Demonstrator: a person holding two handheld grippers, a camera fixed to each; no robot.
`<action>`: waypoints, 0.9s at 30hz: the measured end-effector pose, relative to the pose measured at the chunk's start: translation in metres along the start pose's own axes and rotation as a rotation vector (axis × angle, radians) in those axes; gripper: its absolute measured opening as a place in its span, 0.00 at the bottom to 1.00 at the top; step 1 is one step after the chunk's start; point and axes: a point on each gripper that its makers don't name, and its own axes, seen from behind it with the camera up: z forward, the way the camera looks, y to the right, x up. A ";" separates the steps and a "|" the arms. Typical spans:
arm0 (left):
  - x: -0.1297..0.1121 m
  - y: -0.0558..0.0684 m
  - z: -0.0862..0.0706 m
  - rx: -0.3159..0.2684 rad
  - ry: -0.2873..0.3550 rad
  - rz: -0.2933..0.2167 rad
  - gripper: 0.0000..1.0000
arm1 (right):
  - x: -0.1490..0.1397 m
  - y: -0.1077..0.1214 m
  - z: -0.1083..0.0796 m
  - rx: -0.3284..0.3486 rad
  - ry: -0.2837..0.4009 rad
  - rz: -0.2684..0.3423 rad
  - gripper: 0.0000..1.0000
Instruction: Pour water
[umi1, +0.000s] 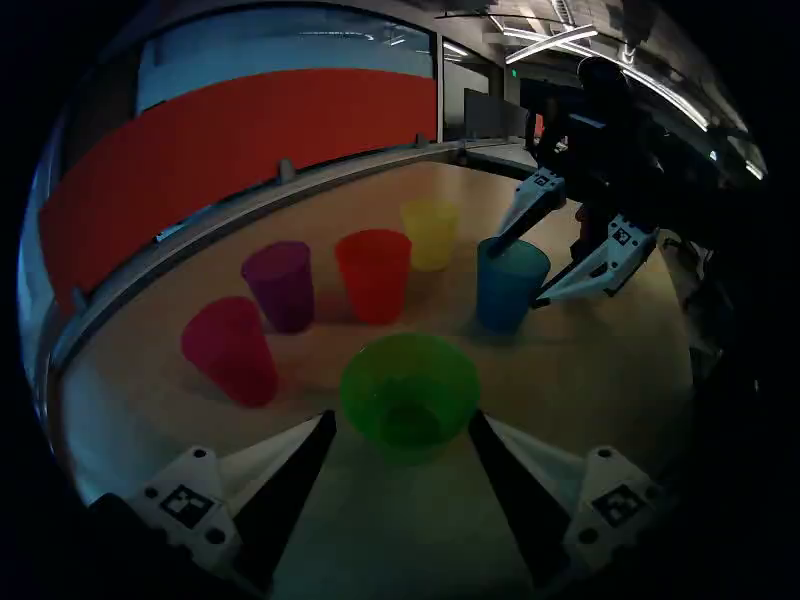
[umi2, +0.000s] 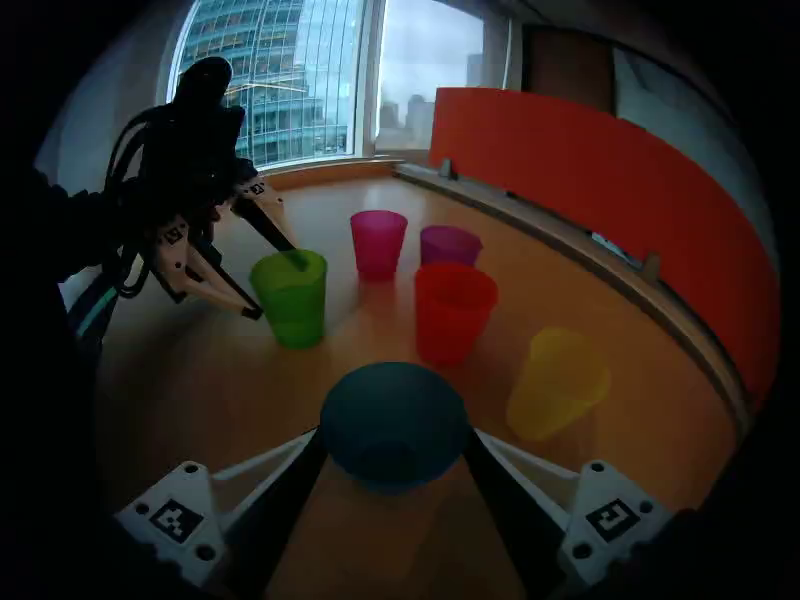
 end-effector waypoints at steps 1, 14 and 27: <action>-0.001 -0.001 -0.001 0.004 0.000 -0.001 0.99 | -0.001 0.000 -0.001 -0.003 0.000 0.000 1.00; -0.012 -0.013 -0.024 0.053 0.013 -0.036 0.99 | -0.015 0.005 -0.028 -0.058 0.007 0.026 1.00; -0.018 -0.021 -0.042 0.104 0.041 -0.077 0.99 | -0.021 0.008 -0.049 -0.111 0.039 0.062 1.00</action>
